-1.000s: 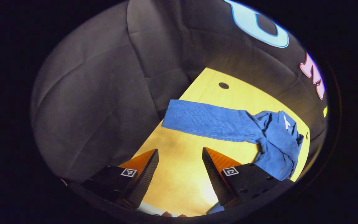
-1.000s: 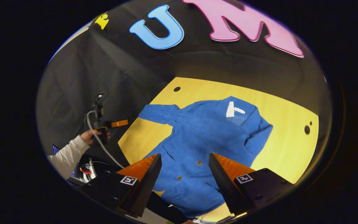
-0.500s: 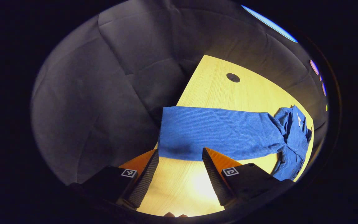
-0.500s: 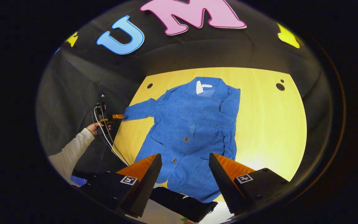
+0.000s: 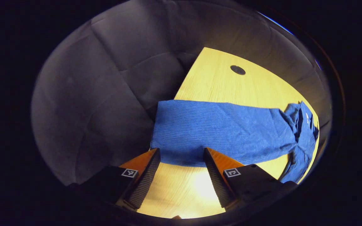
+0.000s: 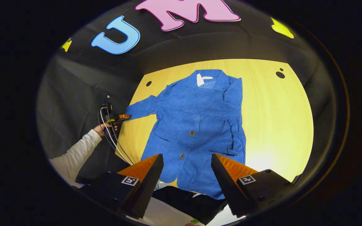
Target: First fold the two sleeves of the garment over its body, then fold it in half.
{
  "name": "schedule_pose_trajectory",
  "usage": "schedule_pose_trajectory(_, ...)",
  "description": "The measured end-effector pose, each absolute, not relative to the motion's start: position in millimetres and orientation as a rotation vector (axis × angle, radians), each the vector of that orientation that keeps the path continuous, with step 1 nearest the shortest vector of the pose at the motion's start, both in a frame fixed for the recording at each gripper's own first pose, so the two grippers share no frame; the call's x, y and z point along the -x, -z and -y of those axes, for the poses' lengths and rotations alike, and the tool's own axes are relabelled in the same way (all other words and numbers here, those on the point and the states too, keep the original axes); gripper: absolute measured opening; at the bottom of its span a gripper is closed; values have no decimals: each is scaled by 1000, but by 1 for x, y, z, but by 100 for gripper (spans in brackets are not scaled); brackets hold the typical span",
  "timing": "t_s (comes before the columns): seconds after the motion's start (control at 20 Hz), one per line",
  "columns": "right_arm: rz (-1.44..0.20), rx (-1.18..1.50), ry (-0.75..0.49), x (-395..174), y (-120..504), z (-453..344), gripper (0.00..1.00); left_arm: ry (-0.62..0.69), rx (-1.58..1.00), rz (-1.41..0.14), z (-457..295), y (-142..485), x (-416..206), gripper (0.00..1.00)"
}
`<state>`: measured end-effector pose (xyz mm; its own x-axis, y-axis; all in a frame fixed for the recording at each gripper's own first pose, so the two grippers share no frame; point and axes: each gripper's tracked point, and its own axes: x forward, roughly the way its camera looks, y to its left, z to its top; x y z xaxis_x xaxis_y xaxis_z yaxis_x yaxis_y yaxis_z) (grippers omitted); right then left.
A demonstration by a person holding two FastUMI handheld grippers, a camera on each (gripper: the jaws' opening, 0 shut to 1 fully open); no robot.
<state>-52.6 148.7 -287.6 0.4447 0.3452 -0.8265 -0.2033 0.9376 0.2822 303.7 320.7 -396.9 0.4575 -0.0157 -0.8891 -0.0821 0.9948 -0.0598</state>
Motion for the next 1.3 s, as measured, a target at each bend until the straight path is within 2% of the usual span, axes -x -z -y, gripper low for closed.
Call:
schedule_pose_trajectory(0.15, -1053, -170, -346, 55, 286, -152, 98, -29, 100, -1111, -309, 397, -304, 34)
schedule_pose_trajectory(0.25, -1054, -166, -344, 58, 286, -147, 98, -65, 146, -1098, -306, 394, -306, 1)
schedule_pose_trajectory(0.5, -1046, -189, -340, 53, 285, -136, 98, -84, 218, -1023, -296, 372, -301, 0)
schedule_pose_trajectory(0.85, -1050, -183, -448, 37, 293, -135, 98, -27, 31, -850, -251, 262, -289, 0)
schedule_pose_trajectory(1.05, -1076, -192, -541, 24, 297, -141, 98, 34, 38, -773, -188, 198, -273, 0)
schedule_pose_trajectory(1.3, -1084, -176, -604, 10, 301, -121, 98, 146, -3, -690, -81, 152, -262, 0)
